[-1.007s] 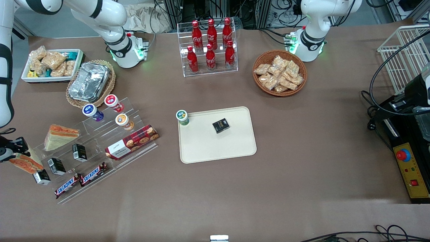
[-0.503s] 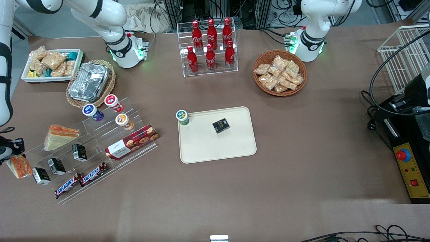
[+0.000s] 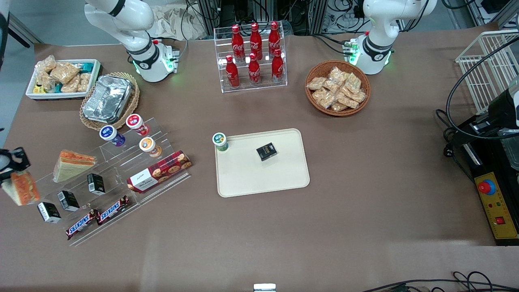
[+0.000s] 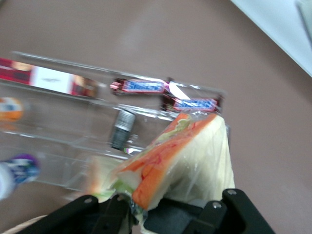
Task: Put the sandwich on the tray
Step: 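Lift the sandwich out of the rack and carry it toward the cream tray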
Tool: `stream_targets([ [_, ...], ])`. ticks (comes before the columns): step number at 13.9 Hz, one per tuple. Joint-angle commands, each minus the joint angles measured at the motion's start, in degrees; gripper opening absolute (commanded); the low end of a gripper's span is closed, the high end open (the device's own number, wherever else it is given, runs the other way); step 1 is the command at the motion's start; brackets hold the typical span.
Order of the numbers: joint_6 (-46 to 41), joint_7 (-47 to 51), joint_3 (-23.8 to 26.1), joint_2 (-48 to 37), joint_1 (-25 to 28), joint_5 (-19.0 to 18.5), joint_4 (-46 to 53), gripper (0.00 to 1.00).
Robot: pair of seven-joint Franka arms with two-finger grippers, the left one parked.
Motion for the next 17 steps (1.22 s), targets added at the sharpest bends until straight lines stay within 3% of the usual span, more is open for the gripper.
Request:
stream_targets([
  [1, -5.54, -0.57, -0.16, -2.50, 6.53, 1.38, -0.63, 0.00],
  [6, -5.56, -0.39, -0.16, -2.95, 21.55, 2.52, -0.55, 0.00],
  [10, -1.79, -0.13, -0.25, 0.82, 33.51, 7.88, -0.55, 0.00],
  [17, 19.46, 11.46, -0.16, 15.57, 49.69, 14.39, -0.55, 0.00],
])
